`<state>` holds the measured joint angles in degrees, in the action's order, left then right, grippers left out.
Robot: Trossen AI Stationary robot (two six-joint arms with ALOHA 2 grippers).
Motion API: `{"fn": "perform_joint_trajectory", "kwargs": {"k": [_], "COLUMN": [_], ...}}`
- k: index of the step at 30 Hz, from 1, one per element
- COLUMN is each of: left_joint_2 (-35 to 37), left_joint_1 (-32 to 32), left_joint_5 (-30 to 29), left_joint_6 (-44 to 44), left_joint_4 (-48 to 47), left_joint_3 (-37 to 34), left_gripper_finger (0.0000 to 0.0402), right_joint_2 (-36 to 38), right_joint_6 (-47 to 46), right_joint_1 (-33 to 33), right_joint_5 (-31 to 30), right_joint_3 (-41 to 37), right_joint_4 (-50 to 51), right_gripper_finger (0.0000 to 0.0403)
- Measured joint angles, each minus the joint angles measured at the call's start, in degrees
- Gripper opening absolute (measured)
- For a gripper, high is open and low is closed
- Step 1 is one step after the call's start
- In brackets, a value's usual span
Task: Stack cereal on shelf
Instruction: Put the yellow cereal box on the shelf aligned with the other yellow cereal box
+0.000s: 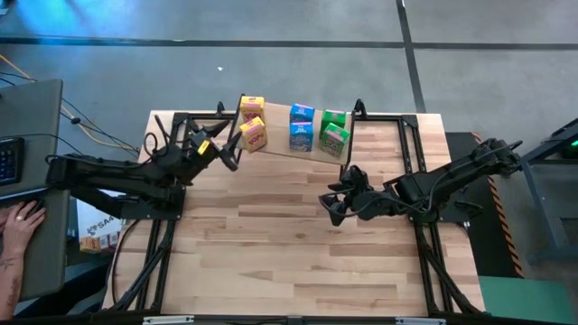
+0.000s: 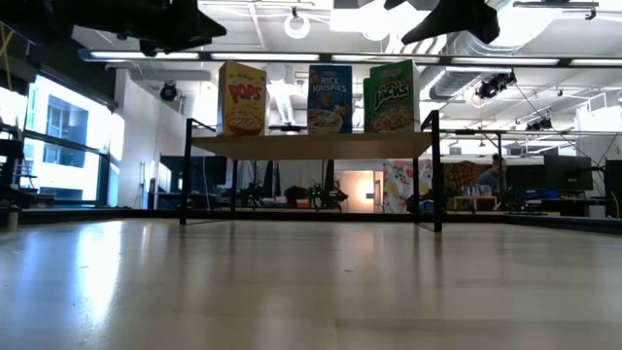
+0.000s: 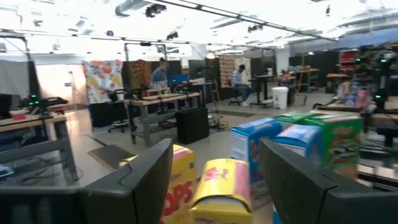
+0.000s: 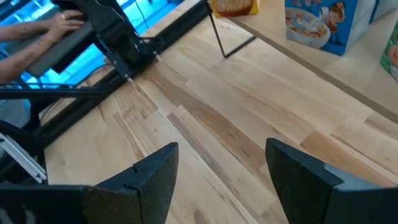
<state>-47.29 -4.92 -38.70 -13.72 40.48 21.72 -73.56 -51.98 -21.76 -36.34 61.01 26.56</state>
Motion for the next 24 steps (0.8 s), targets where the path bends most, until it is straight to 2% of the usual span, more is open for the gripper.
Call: {"fn": "perform_joint_trajectory", "kwargs": {"k": [5, 15, 21, 24], "left_joint_2": [2.0, 3.4, 3.4, 3.0], "left_joint_1": [3.6, 14.2, 20.8, 23.4], "left_joint_5": [-2.2, -1.8, 0.1, -1.3], "left_joint_6": [0.0, 0.9, 10.0, 16.5], "left_joint_4": [-4.1, -9.5, -15.6, -18.3], "left_joint_3": [2.5, 7.6, 9.0, 9.0], "left_gripper_finger": [0.023, 0.0229, 0.0228, 0.0206], "right_joint_2": [0.0, 1.3, 4.8, 6.2], "right_joint_6": [2.5, 4.1, 7.1, 7.5], "right_joint_1": [0.0, 0.8, 0.8, 0.8], "right_joint_5": [-0.7, -1.2, -2.5, -4.1], "right_joint_3": [0.0, 0.0, 0.0, 0.0], "right_joint_4": [-1.2, -1.2, -0.9, -0.5], "right_gripper_finger": [0.0236, 0.0236, 0.0236, 0.0236]}}
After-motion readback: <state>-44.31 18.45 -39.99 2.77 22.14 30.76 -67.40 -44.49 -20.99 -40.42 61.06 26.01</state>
